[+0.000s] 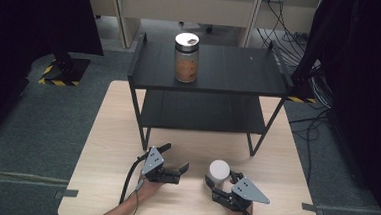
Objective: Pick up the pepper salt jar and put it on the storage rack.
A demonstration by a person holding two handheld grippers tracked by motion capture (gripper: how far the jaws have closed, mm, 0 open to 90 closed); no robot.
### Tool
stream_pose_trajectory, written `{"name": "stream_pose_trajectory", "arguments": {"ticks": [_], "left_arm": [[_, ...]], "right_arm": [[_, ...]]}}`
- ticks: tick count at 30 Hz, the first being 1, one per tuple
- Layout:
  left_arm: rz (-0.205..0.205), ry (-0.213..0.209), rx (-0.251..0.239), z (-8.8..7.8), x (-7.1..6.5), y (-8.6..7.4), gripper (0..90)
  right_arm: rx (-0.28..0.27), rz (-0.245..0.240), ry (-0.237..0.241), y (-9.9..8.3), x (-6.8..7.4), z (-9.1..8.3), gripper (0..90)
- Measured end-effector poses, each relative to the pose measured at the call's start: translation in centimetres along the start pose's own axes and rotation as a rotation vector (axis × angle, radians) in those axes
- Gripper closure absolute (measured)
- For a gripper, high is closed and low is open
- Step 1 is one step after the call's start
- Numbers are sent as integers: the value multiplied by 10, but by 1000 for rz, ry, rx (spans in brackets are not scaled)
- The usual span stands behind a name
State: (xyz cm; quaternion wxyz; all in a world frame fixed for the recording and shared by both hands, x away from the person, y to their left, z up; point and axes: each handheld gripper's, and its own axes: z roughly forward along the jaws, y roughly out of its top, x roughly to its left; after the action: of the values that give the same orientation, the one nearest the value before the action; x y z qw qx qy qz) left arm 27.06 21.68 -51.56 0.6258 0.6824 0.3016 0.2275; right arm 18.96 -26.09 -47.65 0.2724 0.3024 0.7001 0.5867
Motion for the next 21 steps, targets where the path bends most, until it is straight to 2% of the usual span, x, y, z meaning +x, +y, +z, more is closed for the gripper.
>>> {"name": "stream_pose_trajectory", "arguments": {"ticks": [21], "left_arm": [[1,-1,0,0,0,0,3]], "right_arm": [[-17,8,1,3,-3,-4,356]]}}
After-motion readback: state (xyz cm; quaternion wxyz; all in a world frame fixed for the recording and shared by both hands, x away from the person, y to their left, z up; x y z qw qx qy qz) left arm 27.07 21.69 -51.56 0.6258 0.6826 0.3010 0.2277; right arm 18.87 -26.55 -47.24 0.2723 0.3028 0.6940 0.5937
